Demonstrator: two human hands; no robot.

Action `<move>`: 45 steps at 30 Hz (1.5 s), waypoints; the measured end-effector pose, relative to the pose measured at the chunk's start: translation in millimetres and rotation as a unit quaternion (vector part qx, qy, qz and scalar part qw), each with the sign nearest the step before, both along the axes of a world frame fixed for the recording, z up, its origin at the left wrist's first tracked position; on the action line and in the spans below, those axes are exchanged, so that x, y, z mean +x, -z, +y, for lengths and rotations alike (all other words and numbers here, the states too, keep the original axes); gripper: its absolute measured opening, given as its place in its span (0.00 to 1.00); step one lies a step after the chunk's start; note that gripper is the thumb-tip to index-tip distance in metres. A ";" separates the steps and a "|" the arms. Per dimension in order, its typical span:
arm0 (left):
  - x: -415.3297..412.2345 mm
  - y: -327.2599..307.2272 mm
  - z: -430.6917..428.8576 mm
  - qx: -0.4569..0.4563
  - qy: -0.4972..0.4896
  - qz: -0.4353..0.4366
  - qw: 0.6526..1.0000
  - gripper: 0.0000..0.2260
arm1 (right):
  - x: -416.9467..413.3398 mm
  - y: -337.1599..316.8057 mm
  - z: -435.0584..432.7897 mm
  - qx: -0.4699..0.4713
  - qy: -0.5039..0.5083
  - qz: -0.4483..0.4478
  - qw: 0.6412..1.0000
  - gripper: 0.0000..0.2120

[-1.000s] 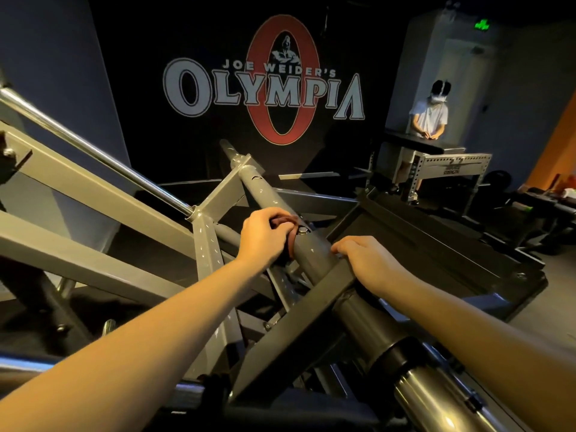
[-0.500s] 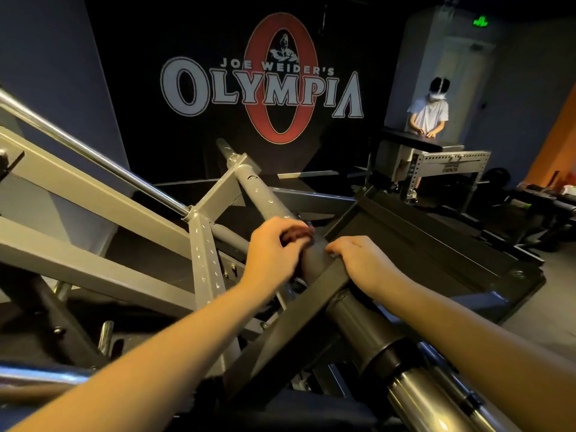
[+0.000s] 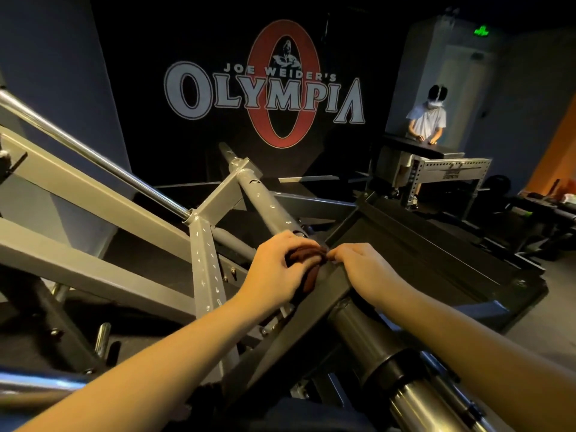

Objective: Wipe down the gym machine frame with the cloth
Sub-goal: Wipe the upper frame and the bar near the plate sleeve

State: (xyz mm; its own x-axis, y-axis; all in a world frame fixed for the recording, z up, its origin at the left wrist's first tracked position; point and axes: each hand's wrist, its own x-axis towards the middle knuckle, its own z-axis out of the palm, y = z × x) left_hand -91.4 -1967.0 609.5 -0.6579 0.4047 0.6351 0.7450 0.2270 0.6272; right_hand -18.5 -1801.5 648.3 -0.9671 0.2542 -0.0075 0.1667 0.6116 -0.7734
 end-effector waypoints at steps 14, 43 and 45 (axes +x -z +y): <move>-27.8 4.3 -15.1 -0.027 -0.082 -0.146 0.985 0.11 | -33.2 -36.2 10.1 0.010 -0.074 -0.170 0.983 0.31; -176.7 -30.5 8.4 -0.133 -0.105 0.010 0.985 0.07 | -100.7 6.1 8.5 -0.014 -0.177 -0.179 0.968 0.58; -152.8 -26.8 4.8 -0.132 -0.030 0.029 0.990 0.09 | -99.6 6.9 8.1 -0.014 -0.164 -0.171 0.972 0.62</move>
State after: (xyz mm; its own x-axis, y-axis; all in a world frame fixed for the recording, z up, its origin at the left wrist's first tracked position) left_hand -244.2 -1962.3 636.4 -0.6516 0.5236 0.5489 0.7580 0.4223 0.4970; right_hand -118.2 -1793.4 641.5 -0.9361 -0.0719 -0.3443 0.2161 0.6549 -0.7242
